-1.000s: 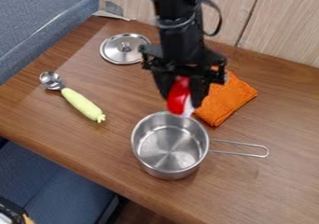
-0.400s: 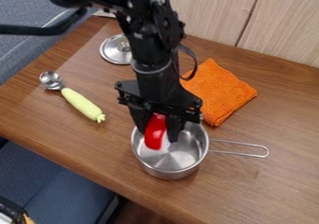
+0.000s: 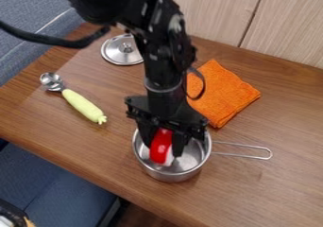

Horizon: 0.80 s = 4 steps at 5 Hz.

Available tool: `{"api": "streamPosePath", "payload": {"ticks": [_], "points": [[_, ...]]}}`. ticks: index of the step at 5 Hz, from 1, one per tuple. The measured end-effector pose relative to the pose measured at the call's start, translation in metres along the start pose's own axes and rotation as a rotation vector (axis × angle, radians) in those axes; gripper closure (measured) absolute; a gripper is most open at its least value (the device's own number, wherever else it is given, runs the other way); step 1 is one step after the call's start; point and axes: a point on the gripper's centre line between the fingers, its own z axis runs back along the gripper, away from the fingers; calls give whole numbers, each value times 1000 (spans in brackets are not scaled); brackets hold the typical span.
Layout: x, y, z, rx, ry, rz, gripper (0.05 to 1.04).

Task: Put the red object in the silver pot

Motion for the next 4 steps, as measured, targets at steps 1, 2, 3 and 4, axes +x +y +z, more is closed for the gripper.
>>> {"api": "streamPosePath", "payload": {"ticks": [1,2,3,4], "points": [[4,-4,-3,10,0,-8,495],[5,-4,-6,15,10,1,415],[7,-4,-5,19,29,3,130],[8,-4,-5,19,28,9,72]]}}
